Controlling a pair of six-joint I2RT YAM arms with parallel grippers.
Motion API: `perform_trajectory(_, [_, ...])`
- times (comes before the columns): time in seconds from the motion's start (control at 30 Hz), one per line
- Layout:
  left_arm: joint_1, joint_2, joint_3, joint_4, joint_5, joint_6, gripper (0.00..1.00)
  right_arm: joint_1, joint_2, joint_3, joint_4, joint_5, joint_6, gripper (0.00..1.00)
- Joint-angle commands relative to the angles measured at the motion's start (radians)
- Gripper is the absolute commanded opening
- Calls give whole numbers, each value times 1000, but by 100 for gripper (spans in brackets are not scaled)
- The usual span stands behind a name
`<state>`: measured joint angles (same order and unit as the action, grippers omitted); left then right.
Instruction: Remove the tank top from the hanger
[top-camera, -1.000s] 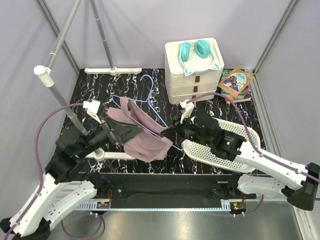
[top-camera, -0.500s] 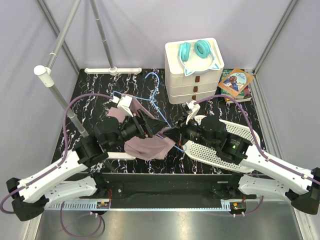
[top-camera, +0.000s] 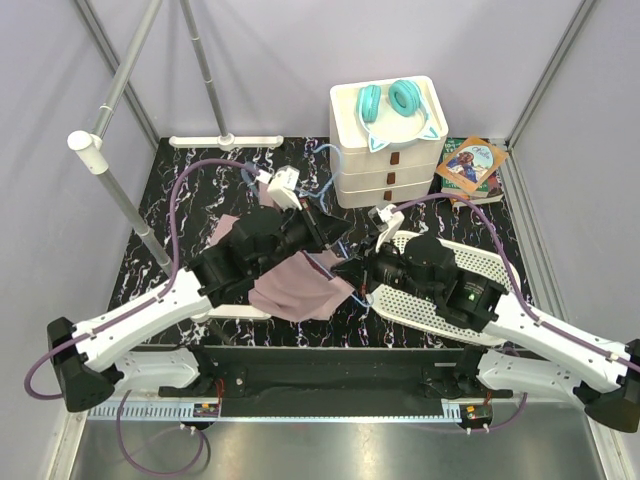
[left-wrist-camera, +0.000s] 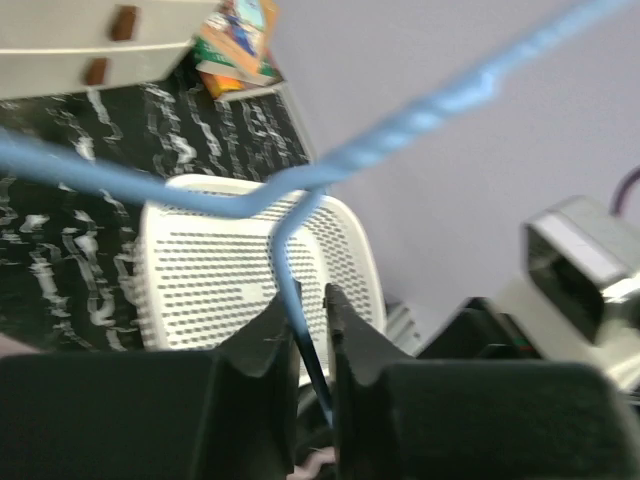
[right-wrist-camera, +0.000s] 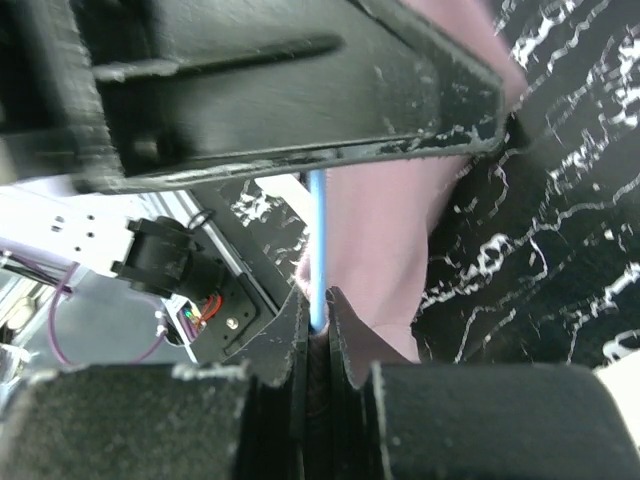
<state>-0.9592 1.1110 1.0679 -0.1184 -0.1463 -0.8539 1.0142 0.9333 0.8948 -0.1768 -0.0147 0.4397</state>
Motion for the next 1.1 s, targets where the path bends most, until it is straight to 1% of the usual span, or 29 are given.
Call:
perform_trajectory(0.0, [-4,33,108,42,2,65,0,7,-34,7,-10,-2,37,19])
perform_trajectory(0.03, [-4,41,130,5,5,70,0,9,-36,12,-27,1,43,31])
perform_trajectory(0.07, [-4,55,147,-9,10,72,0,9,-40,16,-48,8,53,40])
perform_trajectory(0.1, [-4,58,167,-20,25,55,0,7,-50,24,-108,10,88,62])
perform_trajectory(0.13, [-4,59,171,-26,34,52,0,9,-56,48,-142,36,106,72])
perform_trajectory(0.17, [-4,58,176,-42,37,47,0,9,-63,62,-174,36,123,80])
perform_trajectory(0.2, [-3,53,187,-67,28,8,0,7,-83,90,-237,36,155,93])
perform_trajectory(0.23, [-3,44,182,-90,28,-14,0,7,-94,104,-269,39,175,98])
perform_trajectory(0.27, [-3,32,173,-92,34,-33,0,9,-109,116,-300,29,192,100])
perform_trajectory(0.33, [-4,-3,164,-124,59,-88,0,9,-158,148,-355,18,234,100])
perform_trajectory(0.37, [-4,-13,170,-132,69,-100,0,7,-171,161,-409,-13,252,100])
perform_trajectory(0.5, [0,-37,190,-161,134,-96,0,9,-231,199,-501,-50,284,99])
perform_trajectory(0.53, [4,-37,187,-155,140,-93,0,9,-235,200,-518,-41,287,95])
perform_trajectory(0.6, [8,-36,176,-124,235,-82,0,7,-244,208,-538,-8,294,90])
perform_trajectory(0.63, [8,-34,172,-106,253,-80,0,7,-248,213,-535,4,298,86])
perform_trajectory(0.67, [8,-36,156,-98,269,-83,0,7,-240,219,-527,36,310,77])
perform_trajectory(0.77, [8,-57,100,-58,290,-118,0,7,-197,249,-538,90,329,59])
perform_trajectory(0.83, [8,-72,72,-18,292,-142,0,9,-154,309,-555,91,320,58])
perform_trajectory(0.87, [8,-83,52,-3,298,-160,0,9,-104,335,-584,81,297,62])
perform_trajectory(0.9, [8,-88,46,28,303,-165,0,7,-82,387,-605,82,289,63])
perform_trajectory(0.97, [8,-88,43,45,318,-166,0,6,-38,427,-651,102,284,63])
perform_trajectory(1.07, [8,-88,46,54,323,-159,0,-9,-19,426,-641,67,265,62])
